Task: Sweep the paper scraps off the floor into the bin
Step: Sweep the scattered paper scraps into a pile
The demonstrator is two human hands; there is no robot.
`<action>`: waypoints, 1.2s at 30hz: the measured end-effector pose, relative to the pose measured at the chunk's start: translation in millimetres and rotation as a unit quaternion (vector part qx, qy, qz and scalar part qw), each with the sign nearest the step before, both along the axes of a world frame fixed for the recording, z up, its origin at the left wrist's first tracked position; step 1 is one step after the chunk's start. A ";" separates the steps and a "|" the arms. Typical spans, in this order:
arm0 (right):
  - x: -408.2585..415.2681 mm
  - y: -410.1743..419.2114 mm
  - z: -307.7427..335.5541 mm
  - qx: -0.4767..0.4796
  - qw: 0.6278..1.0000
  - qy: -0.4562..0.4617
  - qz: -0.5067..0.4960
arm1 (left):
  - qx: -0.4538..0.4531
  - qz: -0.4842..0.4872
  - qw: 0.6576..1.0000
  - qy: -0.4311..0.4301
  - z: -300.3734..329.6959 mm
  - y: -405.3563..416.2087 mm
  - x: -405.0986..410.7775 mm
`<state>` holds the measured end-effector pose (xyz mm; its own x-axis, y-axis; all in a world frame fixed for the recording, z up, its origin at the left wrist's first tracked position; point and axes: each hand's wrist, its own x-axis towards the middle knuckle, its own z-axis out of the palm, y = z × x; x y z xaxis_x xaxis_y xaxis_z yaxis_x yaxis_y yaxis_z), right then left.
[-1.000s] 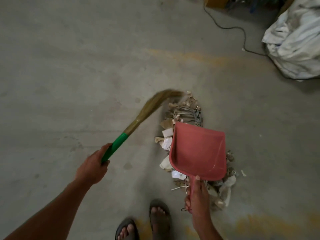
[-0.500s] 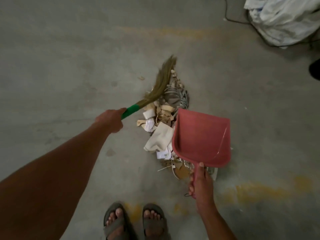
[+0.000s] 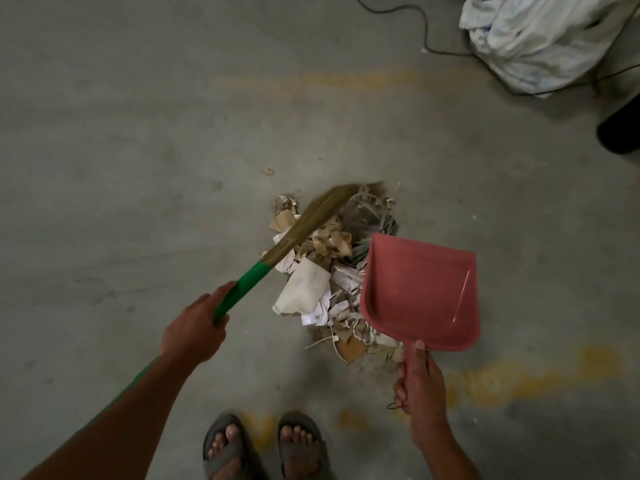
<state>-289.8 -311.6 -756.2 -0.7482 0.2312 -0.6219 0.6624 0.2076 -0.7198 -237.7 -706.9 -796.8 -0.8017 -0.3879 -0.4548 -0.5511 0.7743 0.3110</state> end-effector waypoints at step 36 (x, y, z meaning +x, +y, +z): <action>-11.9 -18.4 9.9 -0.038 0.997 0.004 0.059 | 0.055 0.072 0.996 0.010 -2.0 32.2 26.3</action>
